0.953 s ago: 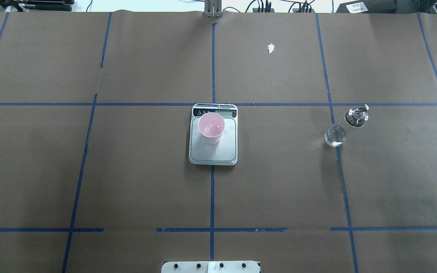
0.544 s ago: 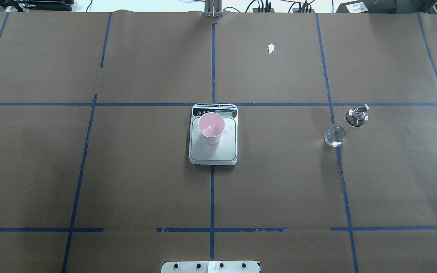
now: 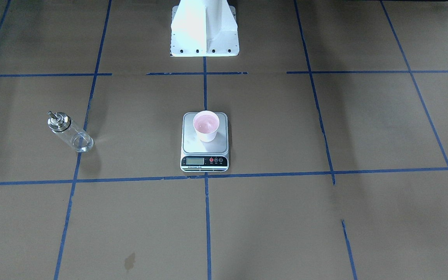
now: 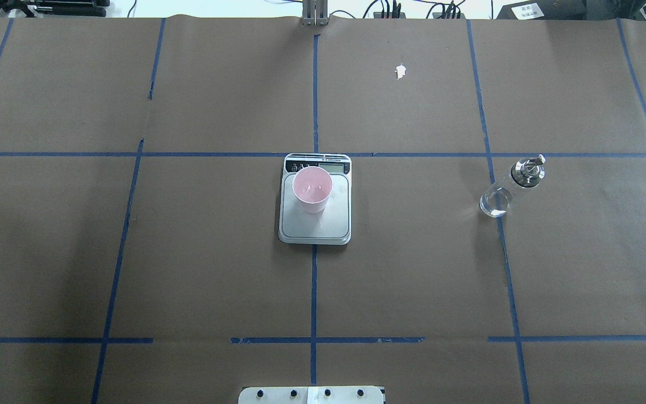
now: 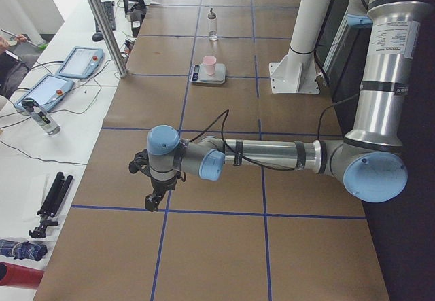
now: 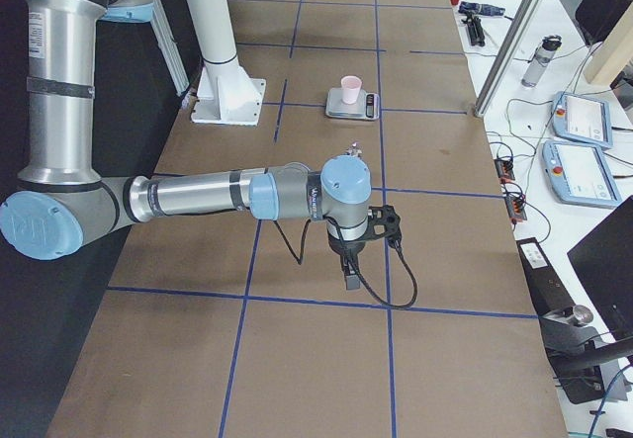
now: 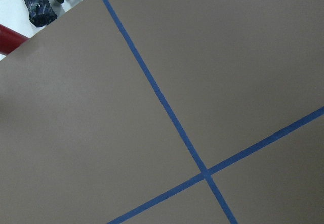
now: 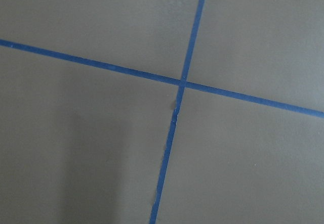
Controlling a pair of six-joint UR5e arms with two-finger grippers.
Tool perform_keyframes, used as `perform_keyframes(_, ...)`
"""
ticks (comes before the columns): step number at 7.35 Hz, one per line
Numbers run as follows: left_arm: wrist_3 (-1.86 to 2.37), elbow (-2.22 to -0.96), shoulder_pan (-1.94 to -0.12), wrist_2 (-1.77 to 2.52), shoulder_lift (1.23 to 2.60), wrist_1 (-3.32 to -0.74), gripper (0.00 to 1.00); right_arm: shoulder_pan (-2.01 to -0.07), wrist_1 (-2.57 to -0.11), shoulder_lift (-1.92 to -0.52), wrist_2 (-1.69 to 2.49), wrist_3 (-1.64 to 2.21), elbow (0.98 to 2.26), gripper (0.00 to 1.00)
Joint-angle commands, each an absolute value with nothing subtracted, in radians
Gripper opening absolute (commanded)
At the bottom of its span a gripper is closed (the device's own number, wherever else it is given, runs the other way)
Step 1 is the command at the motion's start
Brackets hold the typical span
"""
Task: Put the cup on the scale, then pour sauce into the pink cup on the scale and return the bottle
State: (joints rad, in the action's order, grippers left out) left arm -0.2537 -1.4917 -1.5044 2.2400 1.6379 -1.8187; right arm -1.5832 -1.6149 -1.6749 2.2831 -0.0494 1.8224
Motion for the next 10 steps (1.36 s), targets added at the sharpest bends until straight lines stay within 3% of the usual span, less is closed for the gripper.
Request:
perform_keyframes(1,-0.255,-1.479,-1.515,2.286,1.609,-1.731,1.00,-1.577,-1.608,-1.680,2.264,-0.062,1.807,1.00)
perform_keyframes(5,-0.323,-1.493,-1.563,2.289,1.609,-1.619,1.00,-1.577,-1.609,-1.661,2.366,-0.213,1.639,1.00)
perform_keyframes(10,-0.364,-1.515,-1.568,2.289,1.606,-1.608,1.00,-1.568,-1.608,-1.599,2.372,-0.087,1.674,1.00)
